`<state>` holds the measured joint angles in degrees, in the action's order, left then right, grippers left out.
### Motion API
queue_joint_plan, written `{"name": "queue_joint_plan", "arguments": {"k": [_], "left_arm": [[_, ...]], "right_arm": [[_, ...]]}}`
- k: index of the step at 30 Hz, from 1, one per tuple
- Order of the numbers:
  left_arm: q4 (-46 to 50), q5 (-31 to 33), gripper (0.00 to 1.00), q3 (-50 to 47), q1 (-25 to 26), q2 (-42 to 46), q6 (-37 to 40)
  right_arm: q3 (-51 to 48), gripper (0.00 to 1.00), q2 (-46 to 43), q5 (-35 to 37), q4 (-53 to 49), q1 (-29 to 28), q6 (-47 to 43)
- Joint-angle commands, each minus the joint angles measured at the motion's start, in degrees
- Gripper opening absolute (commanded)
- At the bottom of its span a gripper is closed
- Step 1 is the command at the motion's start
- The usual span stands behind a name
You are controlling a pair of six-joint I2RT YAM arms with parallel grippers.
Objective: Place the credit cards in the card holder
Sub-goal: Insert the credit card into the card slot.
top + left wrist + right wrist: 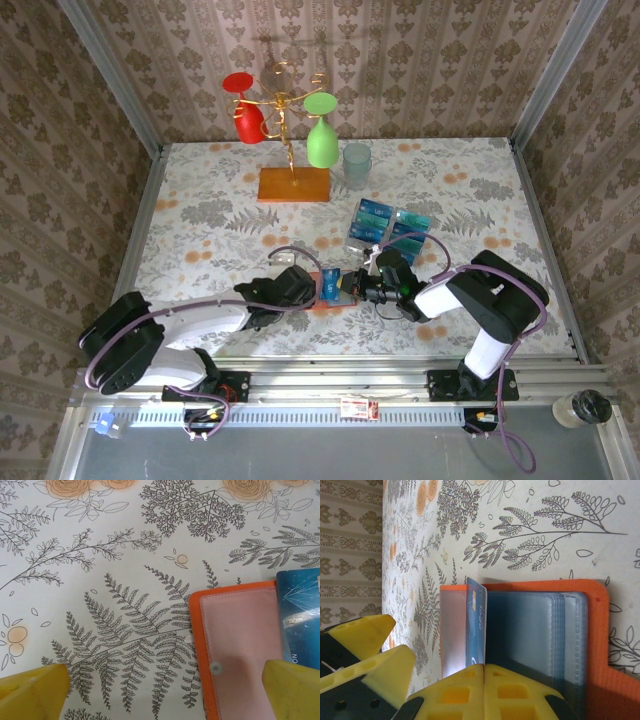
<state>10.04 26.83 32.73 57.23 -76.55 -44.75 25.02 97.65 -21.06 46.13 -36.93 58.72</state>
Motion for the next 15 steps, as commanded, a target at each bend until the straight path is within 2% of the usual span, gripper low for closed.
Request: {"name": "queue_joint_plan", "arguments": {"k": [1, 15], "left_arm": [[0.6, -0.2, 1.0, 0.61, 0.05, -2.41, 0.61], [0.08, 1.56, 1.0, -2.27, 0.7, -3.77, -2.67]], "right_arm": [[-0.49, 0.0, -0.25, -0.24, -1.36, -0.17, -1.21], [0.91, 0.0, -3.08, -1.14, -10.86, 0.01, -3.97]]}}
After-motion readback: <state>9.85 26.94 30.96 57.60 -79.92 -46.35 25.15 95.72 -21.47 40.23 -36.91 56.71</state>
